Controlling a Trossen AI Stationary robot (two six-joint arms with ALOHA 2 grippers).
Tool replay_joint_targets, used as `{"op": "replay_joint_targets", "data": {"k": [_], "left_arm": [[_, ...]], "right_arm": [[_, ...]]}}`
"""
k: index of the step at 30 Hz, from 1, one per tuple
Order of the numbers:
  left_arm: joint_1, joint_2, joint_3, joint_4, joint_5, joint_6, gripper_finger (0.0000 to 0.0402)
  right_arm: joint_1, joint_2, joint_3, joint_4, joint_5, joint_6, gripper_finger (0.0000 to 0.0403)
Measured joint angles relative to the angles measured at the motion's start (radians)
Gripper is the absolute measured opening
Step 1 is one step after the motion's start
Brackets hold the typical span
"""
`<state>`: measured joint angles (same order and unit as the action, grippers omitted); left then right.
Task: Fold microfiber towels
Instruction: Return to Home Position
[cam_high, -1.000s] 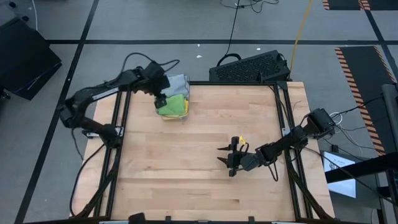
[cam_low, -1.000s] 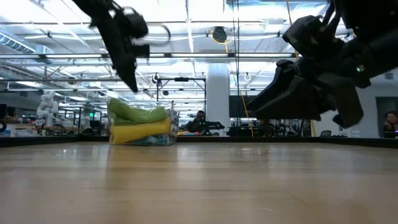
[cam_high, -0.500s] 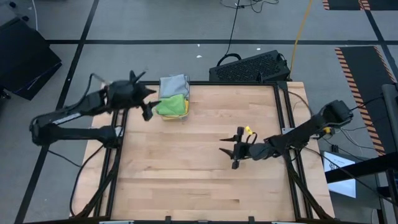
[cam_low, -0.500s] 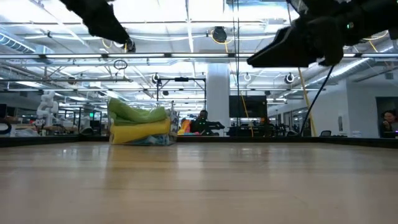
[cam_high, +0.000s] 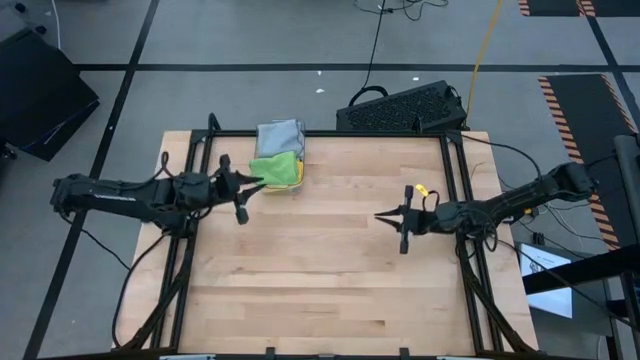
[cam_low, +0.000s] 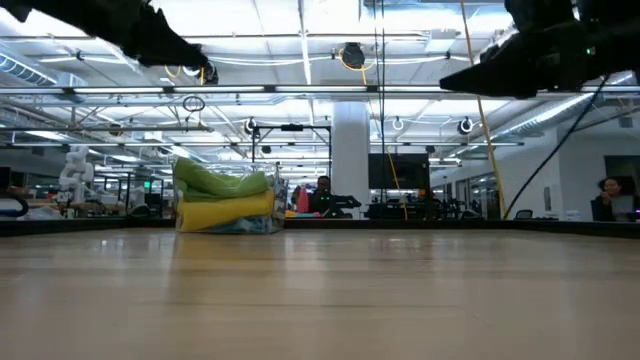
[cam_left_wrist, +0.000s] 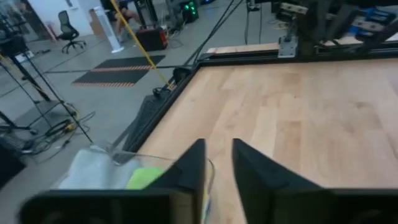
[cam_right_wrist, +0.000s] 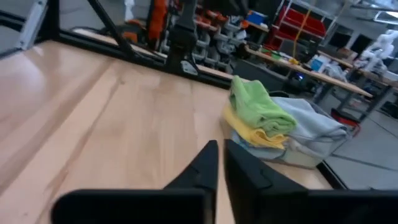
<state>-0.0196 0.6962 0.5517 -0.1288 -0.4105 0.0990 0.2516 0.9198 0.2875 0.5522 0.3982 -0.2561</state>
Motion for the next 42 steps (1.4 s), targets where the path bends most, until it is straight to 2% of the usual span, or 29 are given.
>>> {"op": "replay_joint_targets", "data": {"k": [2, 4, 6, 11, 17, 26, 32, 35, 38, 42], "left_arm": [[-0.016, -0.001, -0.029, 0.039, -0.001, -0.006, 0.0051], [-0.03, -0.001, -0.063, 0.092, -0.001, -0.007, 0.0018], [-0.037, -0.001, -0.1, 0.133, -0.001, -0.015, 0.0007], [-0.042, -0.001, -0.231, 0.313, 0.004, -0.039, 0.0018], [-0.045, -0.001, -0.379, 0.483, 0.045, -0.1, 0.0003], [-0.117, -0.001, -0.449, 0.506, 0.012, -0.154, 0.0004], [-0.134, -0.003, -0.474, 0.509, 0.009, -0.147, 0.0015], [-0.134, -0.005, -0.508, 0.565, 0.009, -0.147, 0.0012], [-0.134, -0.012, -0.536, 0.608, 0.019, -0.147, 0.0004], [-0.134, -0.012, -0.542, 0.606, 0.032, -0.155, 0.0011]], "right_arm": [[-0.027, -0.042, -0.036, 0.017, -0.043, 0.0, 0.0005], [-0.049, -0.074, -0.067, 0.033, -0.064, 0.0, 0.0006], [-0.066, -0.093, -0.093, 0.049, -0.064, -0.001, 0.0007], [-0.088, -0.115, -0.13, 0.051, -0.117, -0.014, 0.0002], [-0.088, -0.115, -0.167, 0.073, -0.118, -0.021, 0.0001], [-0.088, -0.118, -0.267, 0.274, -0.111, -0.013, 0.0], [-0.088, -0.125, -0.269, 0.254, -0.11, -0.032, 0.0], [-0.088, -0.144, -0.269, 0.236, -0.11, -0.049, 0.0], [-0.088, -0.181, -0.27, 0.212, -0.109, -0.055, 0.0], [-0.088, -0.244, -0.27, 0.148, -0.11, -0.055, 0.0]]}}
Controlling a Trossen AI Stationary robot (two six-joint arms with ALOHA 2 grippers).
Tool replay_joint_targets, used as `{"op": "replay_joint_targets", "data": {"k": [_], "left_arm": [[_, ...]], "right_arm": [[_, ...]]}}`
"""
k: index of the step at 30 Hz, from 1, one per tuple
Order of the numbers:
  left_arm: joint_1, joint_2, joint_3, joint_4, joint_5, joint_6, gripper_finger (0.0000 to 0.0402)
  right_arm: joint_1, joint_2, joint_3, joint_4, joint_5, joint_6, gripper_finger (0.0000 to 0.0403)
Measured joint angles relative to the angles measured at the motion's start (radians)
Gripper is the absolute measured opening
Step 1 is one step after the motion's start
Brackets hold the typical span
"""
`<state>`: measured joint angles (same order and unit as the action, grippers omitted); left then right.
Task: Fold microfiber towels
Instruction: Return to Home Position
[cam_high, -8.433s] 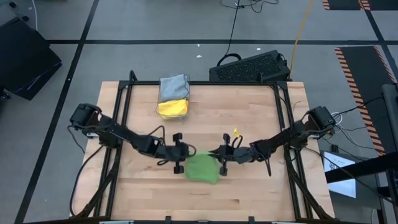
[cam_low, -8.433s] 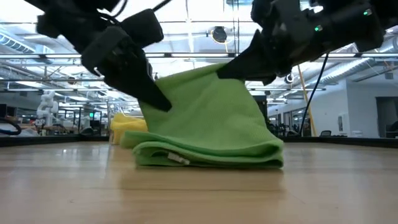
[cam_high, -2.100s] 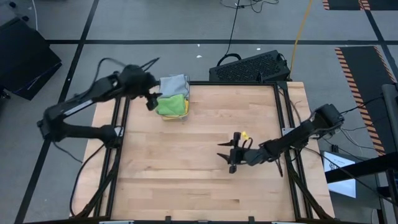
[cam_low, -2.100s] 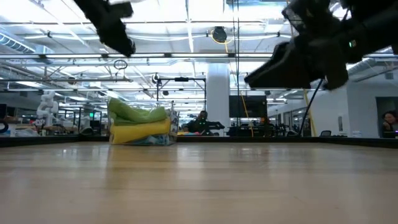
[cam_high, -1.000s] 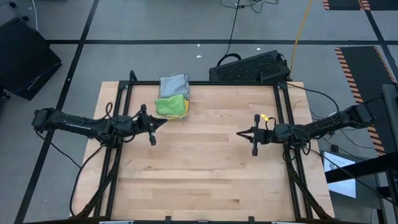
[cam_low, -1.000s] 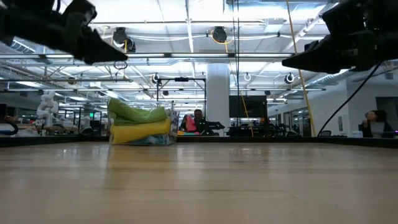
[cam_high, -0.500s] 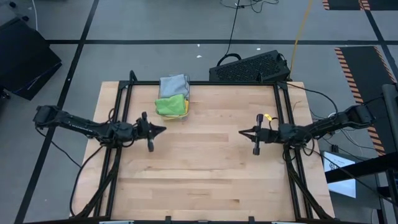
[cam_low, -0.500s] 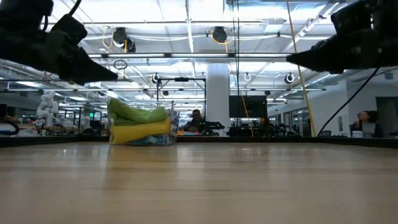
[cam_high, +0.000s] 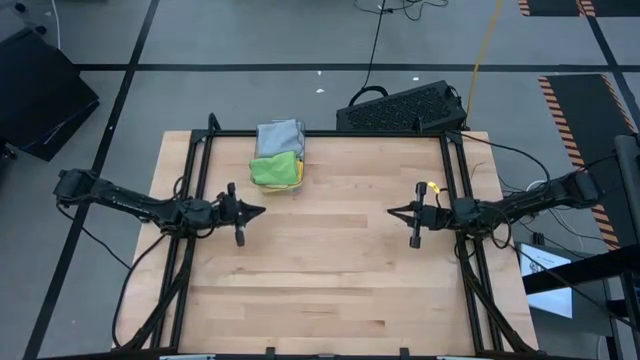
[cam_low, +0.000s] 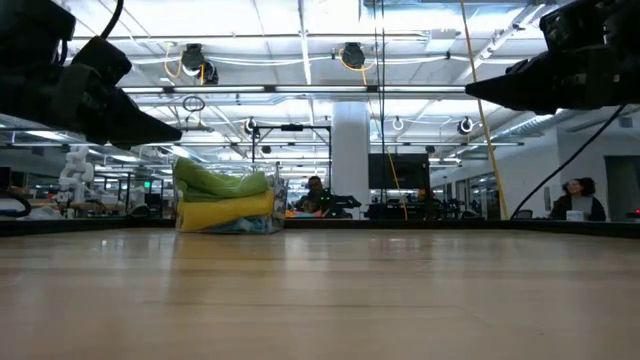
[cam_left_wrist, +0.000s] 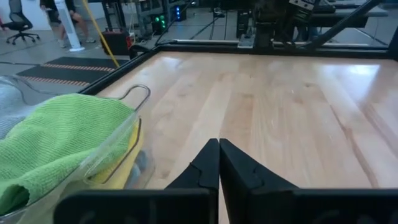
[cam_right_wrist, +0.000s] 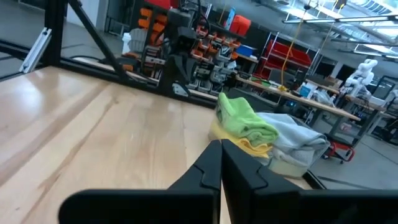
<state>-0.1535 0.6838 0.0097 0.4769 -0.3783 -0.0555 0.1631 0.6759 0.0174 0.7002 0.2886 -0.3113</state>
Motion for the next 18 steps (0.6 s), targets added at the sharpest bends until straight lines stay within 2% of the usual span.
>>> {"op": "replay_joint_targets", "data": {"k": [9, 14, 18], "left_arm": [[-0.015, -0.042, 0.0, -0.003, 0.031, 0.031, 0.0003], [-0.042, -0.086, 0.0, -0.014, 0.028, 0.055, 0.0015], [-0.054, -0.104, 0.0, -0.034, 0.013, 0.062, 0.0006]], "right_arm": [[0.0, -0.18, -0.001, -0.183, -0.001, 0.001, 0.0], [0.0, -0.314, -0.002, -0.292, -0.002, -0.003, 0.0], [0.0, -0.432, -0.002, -0.361, -0.005, -0.029, 0.0]]}}
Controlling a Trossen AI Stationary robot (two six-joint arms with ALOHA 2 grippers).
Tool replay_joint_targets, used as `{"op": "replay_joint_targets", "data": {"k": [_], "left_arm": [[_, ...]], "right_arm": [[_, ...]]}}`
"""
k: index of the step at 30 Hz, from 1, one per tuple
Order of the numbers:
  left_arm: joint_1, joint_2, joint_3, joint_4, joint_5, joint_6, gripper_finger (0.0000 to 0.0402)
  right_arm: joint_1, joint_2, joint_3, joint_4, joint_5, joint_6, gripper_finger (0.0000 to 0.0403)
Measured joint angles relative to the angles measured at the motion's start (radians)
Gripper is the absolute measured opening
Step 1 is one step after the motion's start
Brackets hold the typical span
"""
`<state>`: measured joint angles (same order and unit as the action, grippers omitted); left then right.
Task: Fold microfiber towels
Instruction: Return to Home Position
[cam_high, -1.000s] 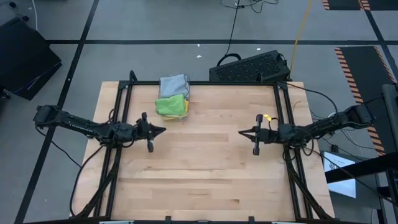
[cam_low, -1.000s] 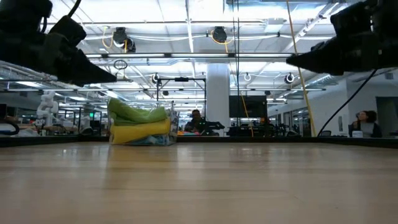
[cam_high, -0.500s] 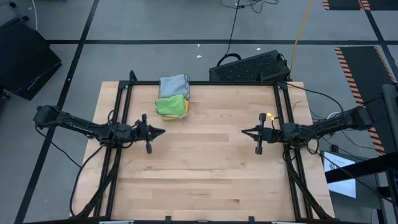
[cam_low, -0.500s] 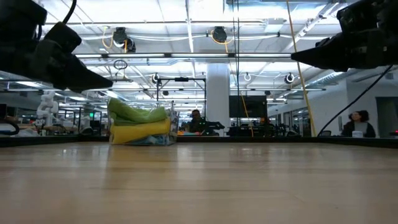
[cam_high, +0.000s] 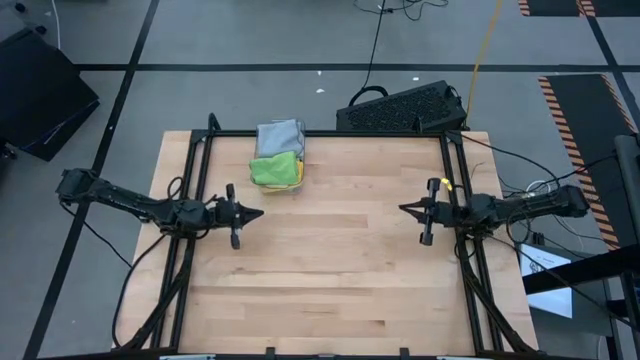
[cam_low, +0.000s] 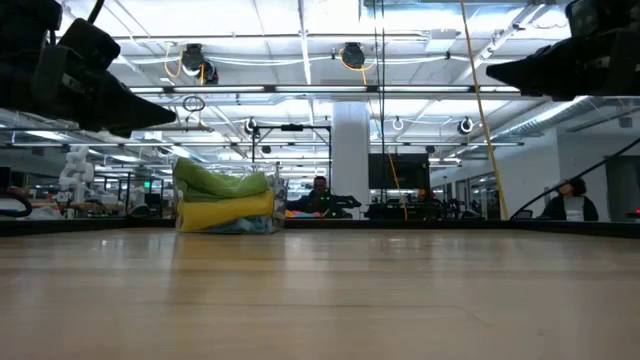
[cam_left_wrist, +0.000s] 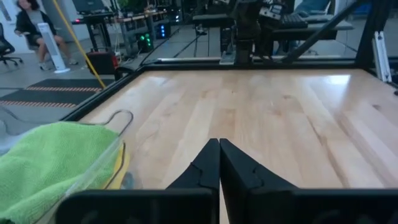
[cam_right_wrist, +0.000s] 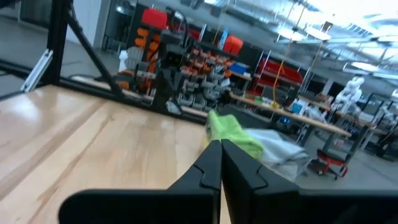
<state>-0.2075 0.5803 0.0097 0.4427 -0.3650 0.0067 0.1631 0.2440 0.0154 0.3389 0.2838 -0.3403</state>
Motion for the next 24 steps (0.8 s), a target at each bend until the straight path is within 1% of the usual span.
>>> {"op": "replay_joint_targets", "data": {"k": [3, 9, 13, 16, 21, 24], "left_arm": [[-0.012, -0.001, 0.0, 0.003, 0.0, -0.003, 0.0004], [-0.038, -0.001, 0.0, -0.006, 0.0, 0.012, 0.0017], [-0.047, -0.001, 0.001, -0.031, -0.001, 0.013, 0.0005], [-0.053, -0.005, 0.001, -0.052, 0.0, 0.011, 0.0005], [-0.053, -0.008, 0.001, -0.068, -0.001, 0.039, 0.0017], [-0.053, -0.028, 0.001, -0.099, -0.001, 0.059, 0.0013]], "right_arm": [[0.0, -0.087, 0.0, -0.055, -0.001, -0.017, 0.0], [0.0, -0.244, 0.0, -0.201, -0.005, -0.014, 0.0], [-0.003, -0.242, 0.0, -0.188, -0.064, -0.037, 0.0], [-0.025, -0.242, 0.0, -0.207, -0.114, -0.031, 0.0], [-0.09, -0.242, 0.0, -0.242, -0.226, -0.013, 0.0], [-0.141, -0.242, 0.0, -0.239, -0.247, 0.021, 0.0]]}}
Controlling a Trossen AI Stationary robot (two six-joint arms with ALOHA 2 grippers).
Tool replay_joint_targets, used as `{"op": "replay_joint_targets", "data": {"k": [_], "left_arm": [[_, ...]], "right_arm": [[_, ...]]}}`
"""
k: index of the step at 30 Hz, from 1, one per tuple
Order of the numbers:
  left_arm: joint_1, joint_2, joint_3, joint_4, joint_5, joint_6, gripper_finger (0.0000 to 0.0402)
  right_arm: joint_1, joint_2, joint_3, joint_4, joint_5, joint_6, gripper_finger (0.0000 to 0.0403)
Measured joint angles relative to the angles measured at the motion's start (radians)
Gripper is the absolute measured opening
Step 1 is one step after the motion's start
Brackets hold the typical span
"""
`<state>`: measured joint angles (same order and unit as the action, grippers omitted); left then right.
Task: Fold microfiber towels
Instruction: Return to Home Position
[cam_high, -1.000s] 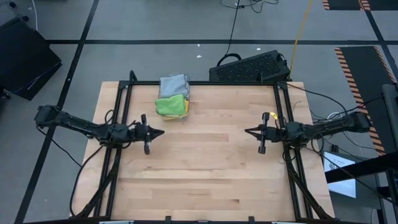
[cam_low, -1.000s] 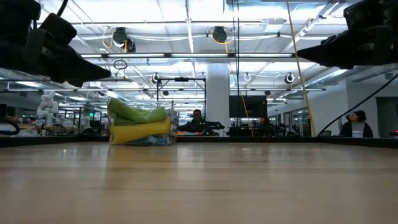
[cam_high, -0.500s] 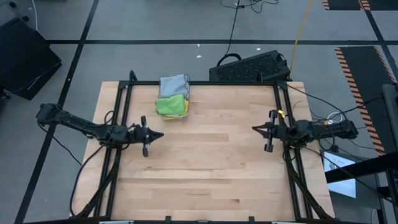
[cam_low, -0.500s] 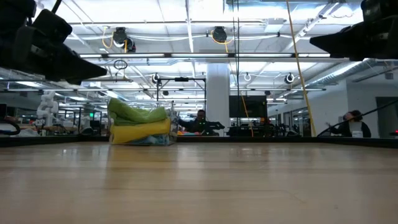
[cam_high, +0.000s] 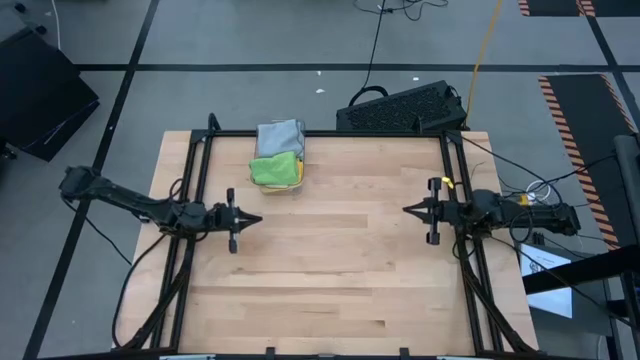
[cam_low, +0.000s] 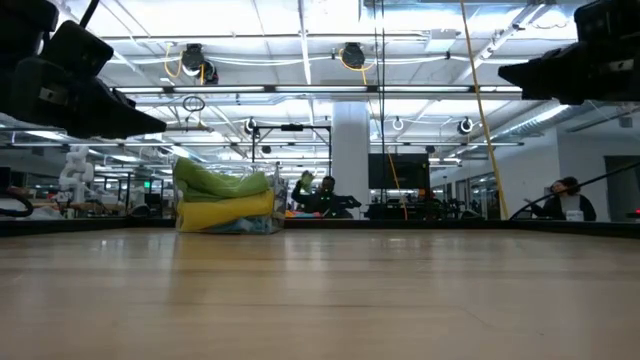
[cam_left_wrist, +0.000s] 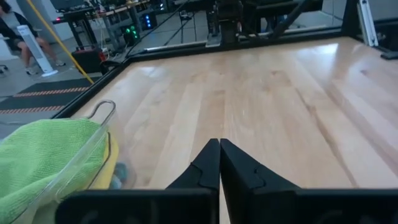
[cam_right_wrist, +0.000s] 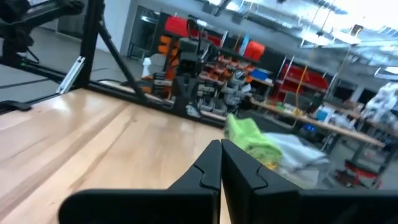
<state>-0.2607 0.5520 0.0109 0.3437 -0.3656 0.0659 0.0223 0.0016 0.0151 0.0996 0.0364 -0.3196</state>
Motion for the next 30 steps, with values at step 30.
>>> {"op": "replay_joint_targets", "data": {"k": [30], "left_arm": [[0.067, -0.55, 0.014, -0.335, 0.132, 0.188, 0.0007]], "right_arm": [[-0.036, 0.015, 0.0, -0.063, -0.013, 0.072, 0.0]]}}
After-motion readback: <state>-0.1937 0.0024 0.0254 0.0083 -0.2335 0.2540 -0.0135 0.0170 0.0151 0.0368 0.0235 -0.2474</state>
